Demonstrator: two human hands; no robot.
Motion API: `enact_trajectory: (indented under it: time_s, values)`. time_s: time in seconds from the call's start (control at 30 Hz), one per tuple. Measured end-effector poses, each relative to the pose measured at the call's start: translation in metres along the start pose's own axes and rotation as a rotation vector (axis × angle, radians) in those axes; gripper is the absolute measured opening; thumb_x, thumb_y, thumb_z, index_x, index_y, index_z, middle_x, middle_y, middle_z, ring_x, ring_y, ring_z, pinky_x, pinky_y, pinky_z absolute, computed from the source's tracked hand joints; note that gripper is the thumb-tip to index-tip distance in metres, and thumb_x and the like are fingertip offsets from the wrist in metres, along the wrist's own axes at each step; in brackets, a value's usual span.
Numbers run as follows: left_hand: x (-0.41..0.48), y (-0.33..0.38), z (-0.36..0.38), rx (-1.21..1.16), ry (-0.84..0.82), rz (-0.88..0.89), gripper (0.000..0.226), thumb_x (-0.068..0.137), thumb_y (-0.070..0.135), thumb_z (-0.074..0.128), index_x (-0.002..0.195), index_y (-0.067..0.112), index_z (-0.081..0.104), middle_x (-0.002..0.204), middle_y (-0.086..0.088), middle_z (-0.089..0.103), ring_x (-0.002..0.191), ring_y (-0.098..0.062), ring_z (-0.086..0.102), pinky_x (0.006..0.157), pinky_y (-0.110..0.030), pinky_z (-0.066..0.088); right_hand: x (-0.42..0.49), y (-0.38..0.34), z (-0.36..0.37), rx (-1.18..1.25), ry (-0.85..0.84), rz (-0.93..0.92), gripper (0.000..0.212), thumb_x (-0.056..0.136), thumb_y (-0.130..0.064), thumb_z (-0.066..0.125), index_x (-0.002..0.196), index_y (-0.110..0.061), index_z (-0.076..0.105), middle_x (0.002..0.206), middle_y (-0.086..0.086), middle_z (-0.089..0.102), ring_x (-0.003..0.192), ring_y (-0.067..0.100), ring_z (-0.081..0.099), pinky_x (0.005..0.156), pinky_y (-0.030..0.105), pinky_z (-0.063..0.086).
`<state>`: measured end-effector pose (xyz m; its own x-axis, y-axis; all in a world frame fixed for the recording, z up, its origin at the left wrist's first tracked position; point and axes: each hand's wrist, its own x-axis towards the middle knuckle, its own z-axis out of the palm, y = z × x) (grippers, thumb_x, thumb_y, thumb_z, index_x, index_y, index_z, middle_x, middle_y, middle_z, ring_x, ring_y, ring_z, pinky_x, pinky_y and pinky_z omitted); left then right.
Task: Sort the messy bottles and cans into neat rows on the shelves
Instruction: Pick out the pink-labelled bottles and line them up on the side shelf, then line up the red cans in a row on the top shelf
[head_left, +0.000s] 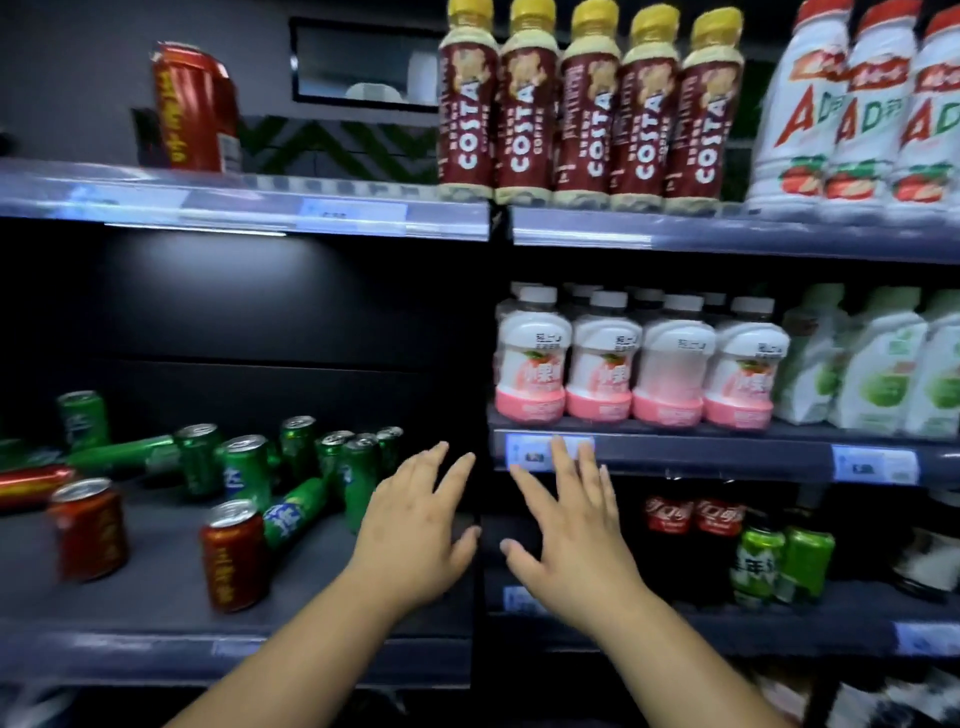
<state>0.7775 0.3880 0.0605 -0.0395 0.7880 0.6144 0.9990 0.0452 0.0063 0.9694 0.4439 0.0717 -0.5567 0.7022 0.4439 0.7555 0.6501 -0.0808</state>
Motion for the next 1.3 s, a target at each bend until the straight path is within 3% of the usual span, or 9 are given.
enact_trajectory:
  time_s: [0.1,0.2,0.27,0.43,0.67,1.0,1.3]
  values:
    - [-0.042,-0.046,-0.018,0.006,-0.15,-0.073,0.074,0.083,0.057,0.046,0.15,0.028,0.033,0.148,0.001,0.043,0.125,-0.023,0.053,0.093,-0.037,0.051,-0.006,-0.045,0.017,0.126,-0.015,-0.003,0.077,0.09,-0.058,0.05,0.157,-0.038,0.019,0.168,0.003,-0.011,0.153,0.029,-0.021,0.124,0.045,0.007]
    - [-0.089,-0.089,-0.037,0.025,-0.239,-0.164,0.07,0.085,0.055,0.05,0.148,0.03,0.033,0.144,0.005,0.044,0.122,-0.022,0.054,0.089,-0.038,0.05,-0.012,-0.095,0.032,0.278,-0.057,-0.005,0.074,0.086,-0.052,0.058,0.153,-0.033,0.032,0.166,-0.002,0.016,0.152,0.024,0.019,0.12,0.038,0.028]
    - [-0.121,-0.116,-0.052,0.03,-0.278,-0.232,0.069,0.084,0.054,0.051,0.146,0.03,0.035,0.14,0.006,0.047,0.119,-0.024,0.057,0.086,-0.038,0.051,-0.018,-0.133,0.042,0.349,-0.106,-0.015,0.073,0.086,-0.051,0.059,0.152,-0.03,0.035,0.162,-0.005,0.025,0.145,0.022,0.033,0.117,0.034,0.033]
    - [-0.2,-0.184,-0.096,0.043,-0.308,-0.325,0.065,0.085,0.052,0.052,0.144,0.03,0.037,0.135,0.004,0.052,0.115,-0.026,0.06,0.084,-0.039,0.053,-0.037,-0.233,0.06,0.374,-0.235,-0.044,0.068,0.092,-0.047,0.058,0.153,-0.031,0.033,0.158,-0.008,0.029,0.143,0.019,0.034,0.113,0.031,0.034]
    - [-0.283,-0.256,-0.145,0.042,-0.315,-0.459,0.069,0.083,0.054,0.049,0.146,0.032,0.034,0.138,0.009,0.051,0.117,-0.021,0.059,0.086,-0.037,0.052,-0.059,-0.337,0.078,0.449,-0.275,-0.073,0.065,0.089,-0.047,0.063,0.148,-0.031,0.041,0.152,-0.013,0.037,0.139,0.013,0.041,0.108,0.028,0.037]
    - [-0.29,-0.309,-0.138,-0.054,-0.305,-0.54,0.063,0.088,0.048,0.055,0.146,0.036,0.033,0.139,0.013,0.047,0.12,-0.015,0.055,0.087,-0.032,0.049,-0.031,-0.379,0.11,0.527,-0.334,-0.062,0.058,0.088,-0.047,0.064,0.141,-0.036,0.045,0.143,-0.016,0.046,0.13,0.011,0.048,0.102,0.03,0.044]
    - [-0.24,-0.368,-0.111,-0.025,-0.301,-0.558,0.06,0.089,0.051,0.054,0.144,0.034,0.036,0.142,0.011,0.047,0.12,-0.016,0.055,0.091,-0.034,0.05,0.071,-0.401,0.139,0.599,-0.298,-0.129,0.058,0.086,-0.045,0.068,0.139,-0.038,0.045,0.137,-0.013,0.05,0.121,0.011,0.054,0.098,0.032,0.047]
